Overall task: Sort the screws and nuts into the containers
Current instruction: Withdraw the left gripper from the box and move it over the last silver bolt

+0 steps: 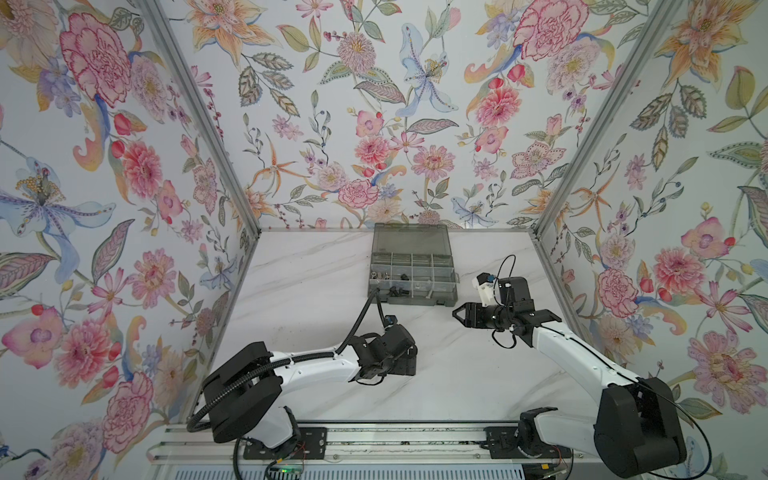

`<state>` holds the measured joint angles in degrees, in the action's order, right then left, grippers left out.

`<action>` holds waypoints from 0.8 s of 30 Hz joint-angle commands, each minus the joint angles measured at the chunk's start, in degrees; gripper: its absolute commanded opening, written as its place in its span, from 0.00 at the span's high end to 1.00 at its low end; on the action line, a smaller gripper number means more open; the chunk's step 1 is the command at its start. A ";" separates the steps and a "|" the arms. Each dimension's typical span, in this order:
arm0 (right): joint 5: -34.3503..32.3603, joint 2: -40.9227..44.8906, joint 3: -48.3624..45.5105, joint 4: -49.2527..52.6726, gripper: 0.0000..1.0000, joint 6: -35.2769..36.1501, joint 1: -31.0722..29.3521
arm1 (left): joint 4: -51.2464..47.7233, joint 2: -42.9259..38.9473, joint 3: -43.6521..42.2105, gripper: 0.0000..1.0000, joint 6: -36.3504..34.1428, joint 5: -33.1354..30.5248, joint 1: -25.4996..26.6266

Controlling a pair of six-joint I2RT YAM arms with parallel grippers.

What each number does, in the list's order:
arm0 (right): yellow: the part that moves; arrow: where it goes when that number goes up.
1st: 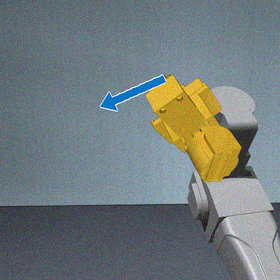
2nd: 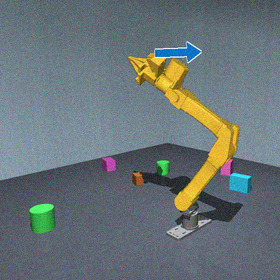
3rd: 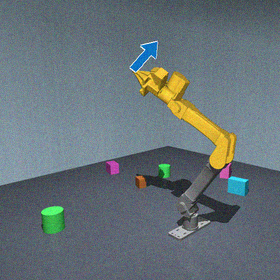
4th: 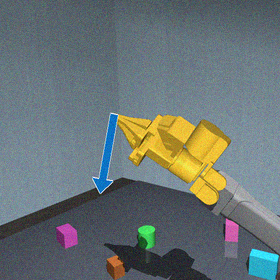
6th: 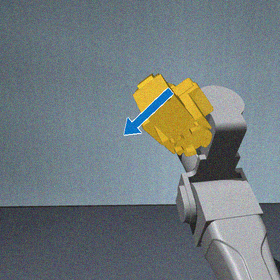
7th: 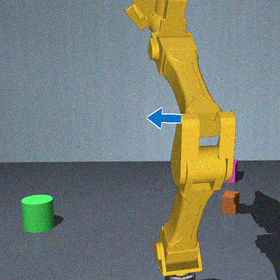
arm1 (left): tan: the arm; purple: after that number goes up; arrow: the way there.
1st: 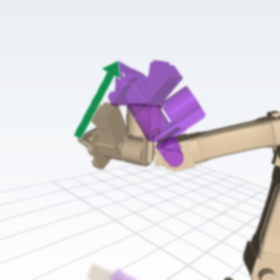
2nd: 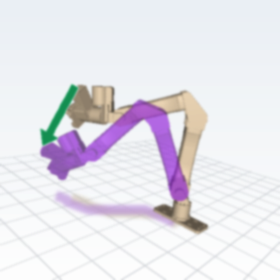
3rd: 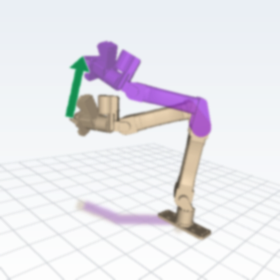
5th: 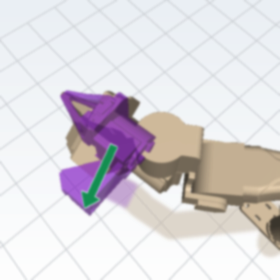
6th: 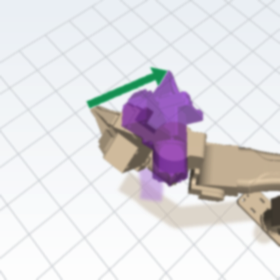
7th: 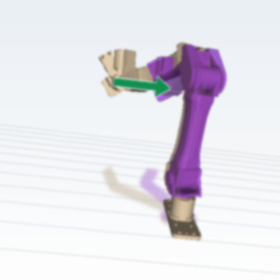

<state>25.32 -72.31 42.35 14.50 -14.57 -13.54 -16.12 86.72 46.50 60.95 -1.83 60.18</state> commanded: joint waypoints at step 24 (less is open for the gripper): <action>2.75 -1.73 -1.92 -3.91 0.37 1.30 -0.17 | -13.07 11.32 7.91 0.09 2.17 -5.14 2.82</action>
<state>27.09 -73.14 41.12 11.66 -14.15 -13.54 -24.69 95.79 52.90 63.02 -5.80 61.65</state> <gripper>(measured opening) 0.633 0.922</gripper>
